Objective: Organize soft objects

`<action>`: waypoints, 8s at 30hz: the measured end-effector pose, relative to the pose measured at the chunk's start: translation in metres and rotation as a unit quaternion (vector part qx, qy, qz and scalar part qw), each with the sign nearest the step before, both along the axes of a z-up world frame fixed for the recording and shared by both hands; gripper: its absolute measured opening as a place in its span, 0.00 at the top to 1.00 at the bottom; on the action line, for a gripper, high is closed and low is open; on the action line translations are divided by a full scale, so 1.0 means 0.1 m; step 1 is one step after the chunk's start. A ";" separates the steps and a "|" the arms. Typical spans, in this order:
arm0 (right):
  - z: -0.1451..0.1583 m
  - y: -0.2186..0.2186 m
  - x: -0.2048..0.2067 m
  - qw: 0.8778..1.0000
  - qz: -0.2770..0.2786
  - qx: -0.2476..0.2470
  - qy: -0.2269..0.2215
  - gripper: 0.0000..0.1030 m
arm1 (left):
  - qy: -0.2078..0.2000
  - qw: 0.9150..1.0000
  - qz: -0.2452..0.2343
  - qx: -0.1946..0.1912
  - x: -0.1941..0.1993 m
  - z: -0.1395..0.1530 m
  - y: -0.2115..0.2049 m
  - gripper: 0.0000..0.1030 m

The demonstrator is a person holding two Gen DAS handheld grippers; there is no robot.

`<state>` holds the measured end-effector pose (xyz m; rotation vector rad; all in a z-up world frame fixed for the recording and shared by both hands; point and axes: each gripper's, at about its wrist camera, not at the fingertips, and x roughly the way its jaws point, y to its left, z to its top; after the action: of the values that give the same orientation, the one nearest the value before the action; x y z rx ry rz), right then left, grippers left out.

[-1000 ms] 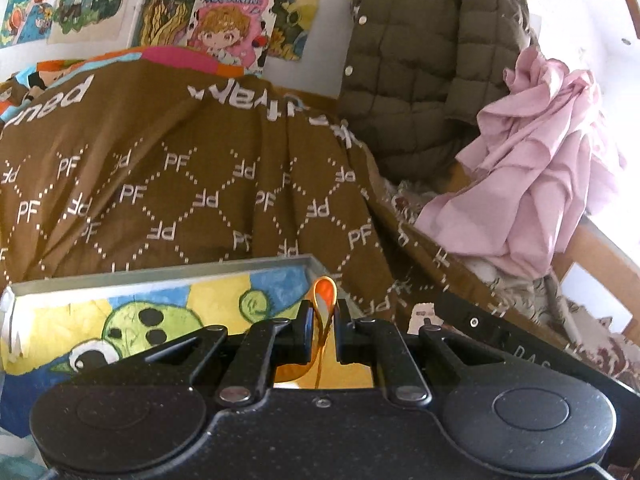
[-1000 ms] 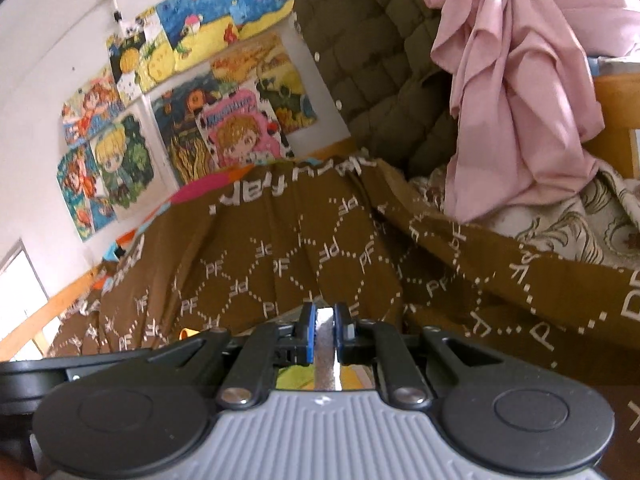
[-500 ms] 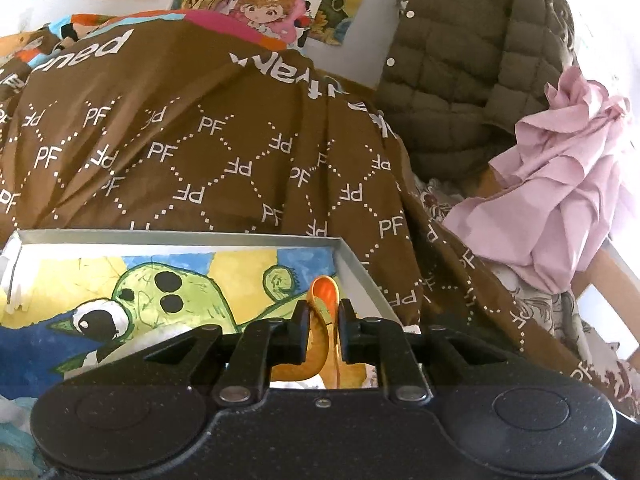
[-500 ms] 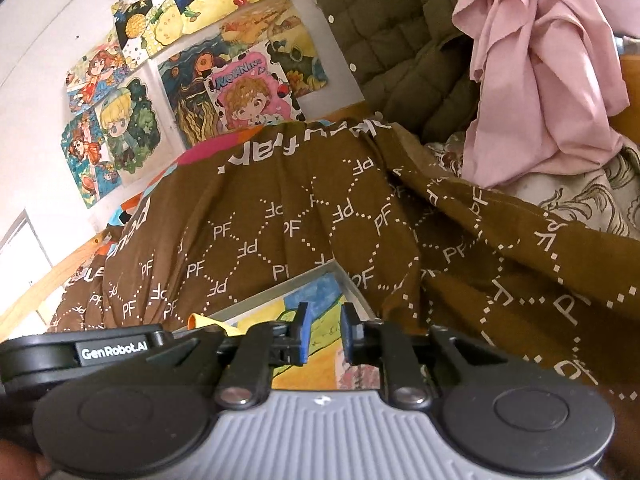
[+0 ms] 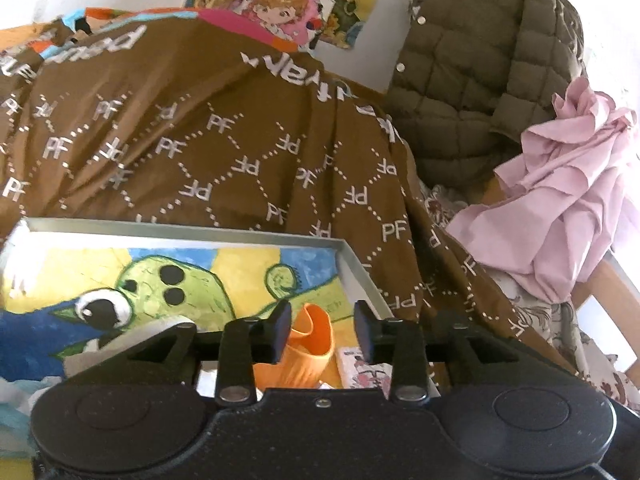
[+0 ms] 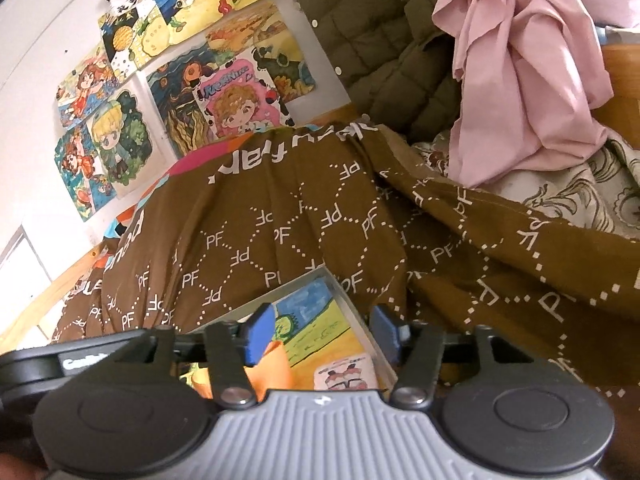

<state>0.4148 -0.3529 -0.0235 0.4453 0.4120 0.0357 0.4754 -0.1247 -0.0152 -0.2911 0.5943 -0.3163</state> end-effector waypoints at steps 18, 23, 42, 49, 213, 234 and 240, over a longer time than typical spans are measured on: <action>0.56 0.03 -0.72 0.998 -0.004 -0.030 -0.058 0.01 | -0.101 0.992 0.068 0.016 -0.86 0.66 0.28 0.02; 0.74 0.11 -1.01 0.995 -0.005 -0.056 -0.079 0.00 | -0.119 0.989 0.083 0.012 -1.20 0.75 0.36 0.01; 0.98 0.46 -2.06 0.986 -0.018 -0.091 -0.137 0.00 | -0.171 0.974 0.144 0.035 -2.33 0.95 0.70 0.01; 0.94 0.63 -2.32 0.984 -0.006 -0.107 -0.141 0.00 | -0.177 0.970 0.165 0.037 -2.72 0.86 0.85 0.01; 0.19 1.32 -3.62 0.984 0.031 -0.177 0.006 0.00 | -0.096 0.958 0.234 0.137 -4.39 -0.09 1.26 0.01; 0.18 1.31 -3.61 0.984 0.031 -0.177 0.007 0.00 | -0.095 0.958 0.234 0.137 -4.39 -0.09 1.25 0.01; 0.18 1.31 -3.61 0.984 0.031 -0.177 0.007 0.00 | -0.096 0.958 0.234 0.137 -4.39 -0.09 1.26 0.01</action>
<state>0.0539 -0.2216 -0.0055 0.0814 0.4354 0.0193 0.0365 0.0008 -0.0240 -0.1235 0.3569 0.1939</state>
